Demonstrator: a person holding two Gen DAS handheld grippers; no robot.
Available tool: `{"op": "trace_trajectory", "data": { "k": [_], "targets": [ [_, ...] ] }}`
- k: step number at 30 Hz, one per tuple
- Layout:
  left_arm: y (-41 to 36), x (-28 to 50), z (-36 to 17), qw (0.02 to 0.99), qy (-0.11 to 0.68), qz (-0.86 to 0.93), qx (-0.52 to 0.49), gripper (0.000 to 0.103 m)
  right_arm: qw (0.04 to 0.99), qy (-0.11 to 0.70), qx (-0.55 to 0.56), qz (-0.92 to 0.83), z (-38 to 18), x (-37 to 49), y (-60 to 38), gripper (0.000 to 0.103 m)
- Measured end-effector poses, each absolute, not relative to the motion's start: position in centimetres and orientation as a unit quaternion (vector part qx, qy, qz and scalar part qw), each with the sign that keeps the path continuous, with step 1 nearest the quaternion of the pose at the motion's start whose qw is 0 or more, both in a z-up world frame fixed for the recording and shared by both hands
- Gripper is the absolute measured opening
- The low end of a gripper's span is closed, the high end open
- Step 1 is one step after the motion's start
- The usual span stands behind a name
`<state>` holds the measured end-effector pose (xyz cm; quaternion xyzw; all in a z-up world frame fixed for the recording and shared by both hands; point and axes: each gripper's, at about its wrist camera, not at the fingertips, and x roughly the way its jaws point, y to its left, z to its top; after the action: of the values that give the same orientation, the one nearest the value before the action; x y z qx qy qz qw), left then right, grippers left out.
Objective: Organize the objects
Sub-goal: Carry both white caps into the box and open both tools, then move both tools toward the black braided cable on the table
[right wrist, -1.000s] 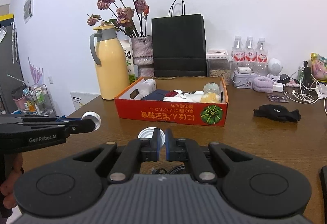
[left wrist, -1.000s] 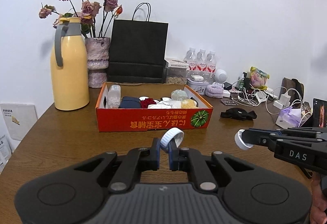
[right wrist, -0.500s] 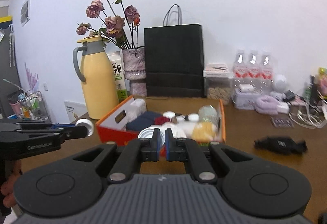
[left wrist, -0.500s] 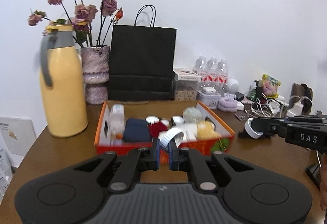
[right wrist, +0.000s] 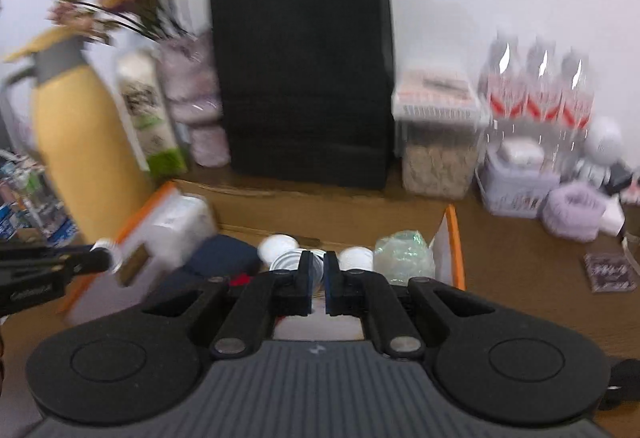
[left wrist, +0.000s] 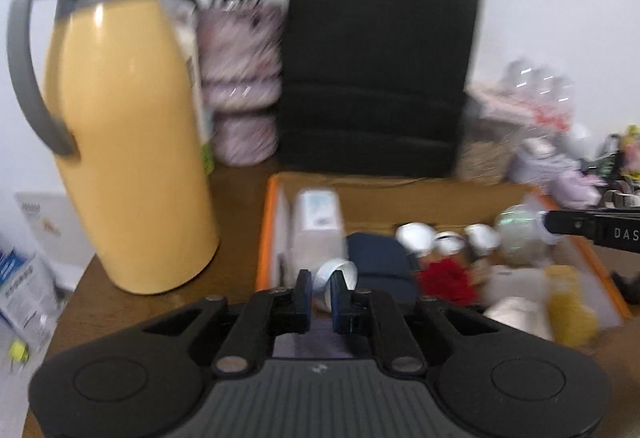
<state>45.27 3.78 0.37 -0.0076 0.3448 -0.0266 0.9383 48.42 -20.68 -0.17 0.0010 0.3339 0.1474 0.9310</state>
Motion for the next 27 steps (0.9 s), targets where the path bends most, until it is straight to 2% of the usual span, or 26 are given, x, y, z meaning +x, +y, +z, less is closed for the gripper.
{"op": "trace_trajectory", "data": {
  "k": [5,6,8,9,10,11,13,17,22,25,27],
  "targets": [
    [4.4,46.9,-1.0,0.933,0.357,-0.023,-0.020,0.016,0.920,0.374,-0.009,0.114,-3.5,51.7,-20.3,0.007],
    [4.3,46.7,-0.8,0.934,0.357,-0.024,-0.020,0.024,0.921,0.374,-0.010,0.106,-3.7,51.8,-20.4,0.010],
    [4.2,45.9,-0.1,0.938,0.345,-0.030,-0.021,0.028,0.924,0.368,-0.006,0.102,-3.3,51.2,-20.9,0.014],
    [4.1,45.5,0.3,0.940,0.339,-0.034,-0.018,0.029,0.927,0.360,-0.004,0.103,-2.8,50.6,-21.1,0.023],
    [4.0,45.0,0.9,0.942,0.334,-0.035,-0.016,0.030,0.930,0.352,-0.004,0.105,-2.1,49.9,-21.1,0.038],
    [3.8,44.4,1.5,0.944,0.328,-0.038,-0.016,0.032,0.933,0.343,-0.008,0.107,-1.5,49.0,-21.1,0.043],
    [3.4,43.0,2.6,0.948,0.316,-0.045,-0.017,0.044,0.938,0.325,-0.022,0.116,-0.1,47.0,-21.0,0.046],
    [2.2,39.3,4.3,0.949,0.308,-0.067,-0.010,0.054,0.939,0.308,-0.029,0.152,2.1,41.6,-20.8,0.048],
    [0.7,31.7,4.9,0.953,0.290,-0.083,0.013,0.072,0.939,0.288,-0.043,0.183,2.5,33.1,-20.7,0.066],
    [0.5,26.9,5.1,0.953,0.286,-0.101,0.005,0.076,0.941,0.272,-0.038,0.196,2.6,27.5,-21.2,0.080],
    [0.4,23.5,5.0,0.953,0.282,-0.107,0.009,0.081,0.942,0.265,-0.028,0.203,2.7,24.0,-21.9,0.085]
  ]
}}
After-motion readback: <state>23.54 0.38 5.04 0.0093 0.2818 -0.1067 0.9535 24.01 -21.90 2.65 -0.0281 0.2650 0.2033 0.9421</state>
